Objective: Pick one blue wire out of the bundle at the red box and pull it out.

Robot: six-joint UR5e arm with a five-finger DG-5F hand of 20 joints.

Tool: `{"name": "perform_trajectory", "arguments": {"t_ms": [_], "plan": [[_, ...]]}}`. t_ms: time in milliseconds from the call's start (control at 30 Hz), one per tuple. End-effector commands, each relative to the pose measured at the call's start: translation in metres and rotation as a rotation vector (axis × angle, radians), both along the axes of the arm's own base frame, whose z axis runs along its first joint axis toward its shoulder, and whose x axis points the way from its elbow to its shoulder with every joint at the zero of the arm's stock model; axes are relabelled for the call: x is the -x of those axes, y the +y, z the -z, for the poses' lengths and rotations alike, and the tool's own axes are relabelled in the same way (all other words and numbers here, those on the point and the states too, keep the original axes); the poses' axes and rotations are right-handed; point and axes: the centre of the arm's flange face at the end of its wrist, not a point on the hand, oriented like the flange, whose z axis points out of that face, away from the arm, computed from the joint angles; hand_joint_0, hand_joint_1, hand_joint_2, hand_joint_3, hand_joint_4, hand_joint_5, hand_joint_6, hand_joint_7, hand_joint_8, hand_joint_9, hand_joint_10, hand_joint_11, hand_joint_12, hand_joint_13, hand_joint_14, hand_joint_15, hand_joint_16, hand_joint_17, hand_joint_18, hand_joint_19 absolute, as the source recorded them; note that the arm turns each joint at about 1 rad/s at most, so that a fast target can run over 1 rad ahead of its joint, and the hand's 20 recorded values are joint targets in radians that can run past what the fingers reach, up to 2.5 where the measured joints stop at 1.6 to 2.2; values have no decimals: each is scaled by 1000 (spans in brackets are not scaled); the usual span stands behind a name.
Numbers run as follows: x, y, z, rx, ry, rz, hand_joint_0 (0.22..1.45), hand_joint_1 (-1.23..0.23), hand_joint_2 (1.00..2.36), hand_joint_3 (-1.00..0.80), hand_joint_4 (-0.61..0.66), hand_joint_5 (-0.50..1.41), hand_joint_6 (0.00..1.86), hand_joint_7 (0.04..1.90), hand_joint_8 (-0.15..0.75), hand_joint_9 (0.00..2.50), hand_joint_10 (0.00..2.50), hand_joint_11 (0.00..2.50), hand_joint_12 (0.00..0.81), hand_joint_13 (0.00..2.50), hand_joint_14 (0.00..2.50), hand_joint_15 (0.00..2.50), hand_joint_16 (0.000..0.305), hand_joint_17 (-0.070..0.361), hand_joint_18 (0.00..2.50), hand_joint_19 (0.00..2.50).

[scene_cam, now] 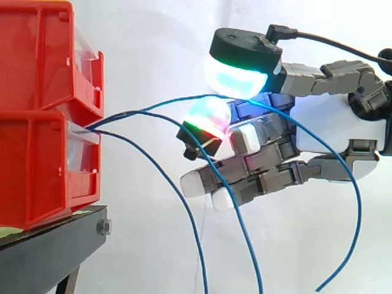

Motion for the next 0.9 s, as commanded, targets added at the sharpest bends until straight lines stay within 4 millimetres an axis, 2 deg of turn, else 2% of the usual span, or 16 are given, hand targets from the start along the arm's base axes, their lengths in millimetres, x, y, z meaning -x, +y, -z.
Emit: {"name": "perform_trajectory", "arguments": {"t_ms": [0, 67, 133, 333, 500, 633, 733, 800, 867], "plan": [[0, 0, 0, 0, 0, 0, 588, -679, 1011, -349, 263, -1, 566, 1339, 223, 1277, 25, 607, 351, 689, 17, 392, 54, 121, 539, 623], [0, 0, 0, 0, 0, 0, 582, -690, 1010, -377, 274, 10, 558, 1352, 217, 1289, 24, 587, 348, 701, 17, 392, 54, 121, 543, 630], [0, 0, 0, 0, 0, 0, 577, -683, 1009, -382, 278, 33, 505, 1440, 209, 1318, 22, 537, 344, 723, 17, 382, 53, 120, 566, 619], [0, 0, 0, 0, 0, 0, 572, -615, 1011, -371, 294, 40, 504, 1237, 181, 1325, 17, 369, 335, 734, 16, 353, 53, 120, 594, 614], [0, 0, 0, 0, 0, 0, 572, -502, 1011, -344, 294, 42, 505, 1073, 171, 1288, 7, 166, 317, 701, 12, 271, 53, 120, 597, 610], [0, 0, 0, 0, 0, 0, 577, -500, 1011, -316, 299, 40, 505, 1036, 175, 1267, 6, 137, 328, 699, 11, 257, 56, 125, 612, 590], [0, 0, 0, 0, 0, 0, 577, -590, 1014, -286, 273, 44, 505, 1153, 183, 1302, 11, 233, 334, 696, 12, 270, 55, 124, 609, 589], [0, 0, 0, 0, 0, 0, 577, -653, 1014, -263, 251, 54, 505, 1320, 196, 1354, 14, 301, 337, 706, 12, 276, 56, 125, 622, 586], [0, 0, 0, 0, 0, 0, 578, -676, 1014, -245, 266, 60, 504, 1357, 200, 1373, 13, 285, 342, 714, 12, 273, 56, 126, 637, 578]]}}
